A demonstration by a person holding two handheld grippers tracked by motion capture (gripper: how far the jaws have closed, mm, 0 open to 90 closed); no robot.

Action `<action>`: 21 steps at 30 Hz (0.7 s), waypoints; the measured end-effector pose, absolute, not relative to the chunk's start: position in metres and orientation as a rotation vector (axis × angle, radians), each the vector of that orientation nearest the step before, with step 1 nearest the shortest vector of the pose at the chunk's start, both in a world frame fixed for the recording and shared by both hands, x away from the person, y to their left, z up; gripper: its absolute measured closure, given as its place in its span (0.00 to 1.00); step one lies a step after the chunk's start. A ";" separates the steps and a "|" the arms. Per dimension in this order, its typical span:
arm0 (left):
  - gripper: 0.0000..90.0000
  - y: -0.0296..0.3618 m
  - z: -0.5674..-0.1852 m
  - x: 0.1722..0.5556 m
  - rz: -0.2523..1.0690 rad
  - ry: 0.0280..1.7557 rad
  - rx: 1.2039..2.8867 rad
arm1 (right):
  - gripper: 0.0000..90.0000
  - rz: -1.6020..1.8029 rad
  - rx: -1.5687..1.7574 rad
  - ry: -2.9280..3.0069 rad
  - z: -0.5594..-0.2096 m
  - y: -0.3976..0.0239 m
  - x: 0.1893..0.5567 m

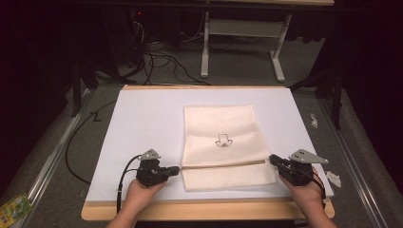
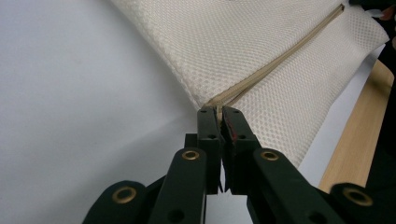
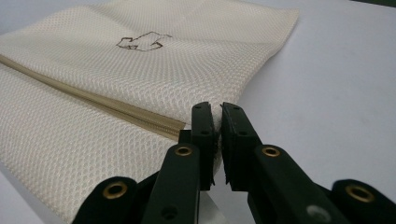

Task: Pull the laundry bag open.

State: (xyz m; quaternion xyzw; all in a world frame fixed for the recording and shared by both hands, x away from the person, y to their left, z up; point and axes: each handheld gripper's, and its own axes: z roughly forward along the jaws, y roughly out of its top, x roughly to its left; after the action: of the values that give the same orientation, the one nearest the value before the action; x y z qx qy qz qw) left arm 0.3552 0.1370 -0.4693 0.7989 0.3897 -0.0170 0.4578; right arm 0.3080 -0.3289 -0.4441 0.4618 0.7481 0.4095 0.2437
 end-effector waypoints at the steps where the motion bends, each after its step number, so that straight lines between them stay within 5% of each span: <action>1: 0.97 0.137 -0.469 0.355 -0.034 0.959 1.970 | 0.94 1.124 1.259 2.044 -0.444 -0.329 0.308; 6: 0.91 0.136 -0.468 0.353 0.014 0.942 1.957 | 0.90 1.131 1.258 2.057 -0.447 -0.329 0.307; 8: 0.76 0.138 -0.466 0.352 0.049 0.937 1.926 | 0.85 1.137 1.258 2.054 -0.447 -0.329 0.307; 12: 0.62 0.143 -0.461 0.352 0.113 0.944 1.882 | 0.76 1.163 1.256 2.039 -0.446 -0.332 0.307; 21: 0.44 0.160 -0.451 0.353 0.367 0.995 1.839 | 0.40 1.172 1.287 1.950 -0.442 -0.347 0.315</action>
State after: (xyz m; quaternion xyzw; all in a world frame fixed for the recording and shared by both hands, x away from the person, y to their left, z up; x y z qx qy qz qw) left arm 0.3533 0.1604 -0.4508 0.7563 0.4093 0.1510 0.4876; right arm 0.3151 -0.3471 -0.4419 0.4755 0.7201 0.4330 0.2606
